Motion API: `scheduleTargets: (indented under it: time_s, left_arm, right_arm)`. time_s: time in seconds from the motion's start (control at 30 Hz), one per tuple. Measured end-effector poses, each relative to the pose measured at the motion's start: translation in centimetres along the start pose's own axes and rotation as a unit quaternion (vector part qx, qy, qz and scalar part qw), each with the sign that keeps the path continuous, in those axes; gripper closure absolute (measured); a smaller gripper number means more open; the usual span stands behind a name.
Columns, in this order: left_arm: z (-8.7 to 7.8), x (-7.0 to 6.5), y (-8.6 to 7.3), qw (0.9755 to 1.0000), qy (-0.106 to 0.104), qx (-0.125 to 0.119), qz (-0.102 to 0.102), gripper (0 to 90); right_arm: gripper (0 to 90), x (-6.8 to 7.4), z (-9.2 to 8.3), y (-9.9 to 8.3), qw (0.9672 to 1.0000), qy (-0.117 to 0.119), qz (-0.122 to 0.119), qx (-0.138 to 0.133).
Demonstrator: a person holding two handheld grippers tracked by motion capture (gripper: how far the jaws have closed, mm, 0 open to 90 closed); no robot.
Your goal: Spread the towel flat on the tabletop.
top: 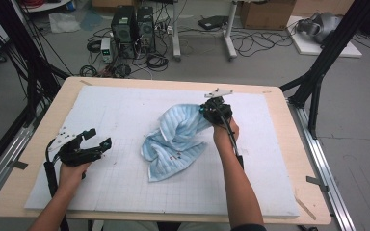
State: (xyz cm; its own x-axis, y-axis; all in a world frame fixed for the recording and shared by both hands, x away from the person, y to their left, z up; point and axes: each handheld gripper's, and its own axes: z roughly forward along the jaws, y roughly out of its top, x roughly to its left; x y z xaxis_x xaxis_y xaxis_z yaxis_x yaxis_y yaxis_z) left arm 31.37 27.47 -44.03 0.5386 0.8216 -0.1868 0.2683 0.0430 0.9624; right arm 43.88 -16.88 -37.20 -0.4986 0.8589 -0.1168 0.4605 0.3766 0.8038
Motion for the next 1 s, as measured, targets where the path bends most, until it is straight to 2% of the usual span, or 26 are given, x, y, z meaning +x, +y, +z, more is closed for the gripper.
scheduleTargets:
  time_s: [0.03,0.07,0.1,0.13,0.2,0.23,0.27,0.3,0.37,0.4,0.43,0.47,0.5,0.53,0.57,0.6,0.63,0.67,0.7,0.73,0.77,0.87,0.9,0.93,0.97,1.0]
  left_arm:
    - [0.0,0.0,0.0,1.0000,0.000,0.000,-0.001,17.1]
    - [0.0,0.0,0.0,1.0000,-0.001,0.000,-0.001,17.1]
    - [0.0,0.0,0.0,1.0000,-0.001,0.000,-0.001,17.1]
    - [0.0,0.0,0.0,1.0000,-0.001,0.001,-0.001,17.1]
    - [0.0,0.0,0.0,1.0000,-0.002,0.001,-0.002,17.1]
    - [0.0,0.0,0.0,1.0000,-0.003,0.002,0.000,17.1]
    - [0.0,0.0,0.0,1.0000,-0.004,0.002,0.001,17.2]
    - [0.0,0.0,0.0,1.0000,-0.005,0.002,0.001,17.3]
    - [0.1,0.0,0.0,1.0000,-0.005,0.003,0.000,17.4]
    - [0.1,0.0,-0.1,1.0000,-0.005,0.002,-0.001,17.4]
    - [0.1,0.1,0.0,1.0000,-0.005,0.003,0.000,17.4]
    - [0.0,0.1,0.0,1.0000,-0.005,0.003,0.000,17.4]
    - [0.0,0.1,0.0,1.0000,-0.005,0.003,0.000,17.4]
    - [0.0,0.1,0.0,1.0000,-0.004,0.002,0.000,17.4]
    - [-0.1,0.1,0.0,1.0000,-0.003,0.003,0.001,17.4]
    - [-0.1,0.1,0.0,1.0000,-0.003,0.002,0.000,17.4]
    - [-0.1,0.1,0.0,1.0000,-0.003,0.003,0.000,17.4]
    - [-0.1,0.1,0.0,1.0000,-0.002,0.002,0.001,17.4]
    - [-0.1,0.1,0.0,1.0000,-0.002,0.003,0.001,17.4]
    - [-0.1,0.1,0.0,1.0000,-0.002,0.002,0.001,17.4]
    - [-0.1,0.2,0.0,1.0000,-0.002,0.002,0.001,17.4]
    - [-0.2,0.2,0.0,1.0000,0.000,0.001,0.000,17.4]
    - [-0.2,0.3,0.0,1.0000,0.001,0.001,-0.001,17.4]
    - [-0.2,0.3,0.0,1.0000,0.002,0.001,-0.001,17.4]
    - [-0.2,0.3,0.0,1.0000,0.002,0.002,0.000,17.4]
    - [-0.2,0.3,0.0,1.0000,0.002,0.002,0.000,17.4]
  right_arm:
    - [86.4,-0.6,0.3,0.5,0.9992,-0.040,0.005,0.004]
    - [86.4,-0.6,0.3,0.5,0.9992,-0.040,0.005,0.004]
    - [86.4,-1.1,0.5,0.6,0.9983,-0.056,0.013,0.003]
    - [86.3,-1.9,0.8,0.6,0.9961,-0.083,0.030,0.008]
    - [85.3,-2.6,1.3,0.3,0.9945,-0.092,0.043,0.026]
    - [85.3,-2.6,1.3,0.3,0.9945,-0.092,0.043,0.026]
    - [74.9,-2.8,1.7,-0.1,0.9952,-0.079,0.052,0.025]
    - [69.1,-2.7,1.7,-0.3,0.9955,-0.074,0.054,0.021]
    - [62.3,-2.3,1.6,-0.4,0.9962,-0.066,0.056,0.010]
    - [62.3,-2.3,1.6,-0.4,0.9962,-0.066,0.056,0.010]
    - [59.4,-2.2,1.5,-0.4,0.9966,-0.060,0.057,0.009]
    - [56.1,-1.9,1.1,-0.6,0.9976,-0.034,0.059,-0.004]
    - [56.1,-1.9,1.1,-0.6,0.9976,-0.034,0.059,-0.004]
    - [54.0,-1.4,0.7,-1.1,0.9984,-0.012,0.055,-0.006]
    - [54.0,-1.4,0.7,-1.1,0.9984,-0.012,0.055,-0.006]
    - [52.2,-0.8,0.3,-2.1,0.9990,0.019,0.041,-0.003]
    - [52.2,-0.8,0.3,-2.1,0.9990,0.019,0.041,-0.003]
    - [49.8,-0.3,-0.2,-3.5,0.9990,0.040,0.018,-0.003]
    - [49.8,-0.3,-0.2,-3.5,0.9990,0.040,0.018,-0.003]
    - [49.1,-0.2,-0.7,-5.2,0.9980,0.061,0.012,-0.010]
    - [49.1,-0.2,-0.7,-5.2,0.9980,0.061,0.012,-0.010]
    - [47.4,-0.3,-1.6,-7.2,0.9934,0.104,0.042,-0.022]
    - [46.0,-0.1,-1.8,-7.6,0.9918,0.119,0.041,-0.021]
    - [44.8,0.5,-2.1,-8.1,0.9884,0.148,0.030,-0.010]
    - [44.8,0.5,-2.1,-8.1,0.9884,0.148,0.030,-0.010]
    - [44.8,0.9,-2.2,-8.4,0.9867,0.161,0.021,-0.004]
